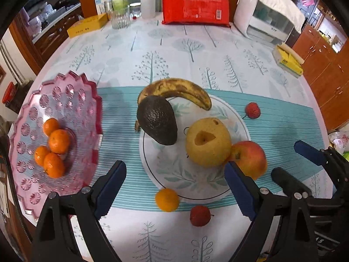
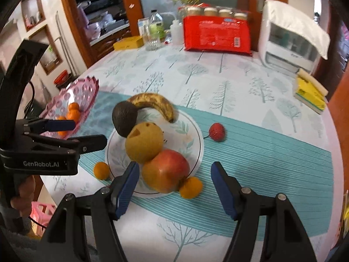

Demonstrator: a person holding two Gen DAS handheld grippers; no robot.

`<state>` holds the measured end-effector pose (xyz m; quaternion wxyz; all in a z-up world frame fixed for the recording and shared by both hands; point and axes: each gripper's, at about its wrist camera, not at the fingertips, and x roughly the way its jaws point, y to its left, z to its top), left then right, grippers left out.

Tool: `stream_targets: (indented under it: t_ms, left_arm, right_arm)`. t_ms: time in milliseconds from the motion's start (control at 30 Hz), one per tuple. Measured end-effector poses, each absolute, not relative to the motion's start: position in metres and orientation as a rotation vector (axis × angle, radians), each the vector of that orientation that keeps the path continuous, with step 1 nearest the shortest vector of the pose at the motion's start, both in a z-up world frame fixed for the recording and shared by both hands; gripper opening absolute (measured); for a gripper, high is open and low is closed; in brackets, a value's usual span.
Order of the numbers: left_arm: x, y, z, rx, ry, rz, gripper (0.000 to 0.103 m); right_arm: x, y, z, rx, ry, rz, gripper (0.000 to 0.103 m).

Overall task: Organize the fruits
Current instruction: 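Grasp the yellow pear with the left tool while the right tool grasps the red apple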

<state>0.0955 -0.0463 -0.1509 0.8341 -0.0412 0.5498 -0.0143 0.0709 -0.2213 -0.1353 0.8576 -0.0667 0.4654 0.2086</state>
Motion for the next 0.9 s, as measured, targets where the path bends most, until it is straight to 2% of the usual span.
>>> stream_targets:
  t_ms: [567,900]
  left_arm:
    - [0.131,-0.054,-0.189,-0.185,1.251,-0.041,0.091]
    - [0.148,-0.067,-0.204,-0.236,1.301,-0.070,0.091]
  right_arm:
    - [0.089,-0.195,-0.183,-0.246,1.054,0.578,0.069]
    - [0.099,-0.190,-0.195,-0.288,1.047,0.609,0.074]
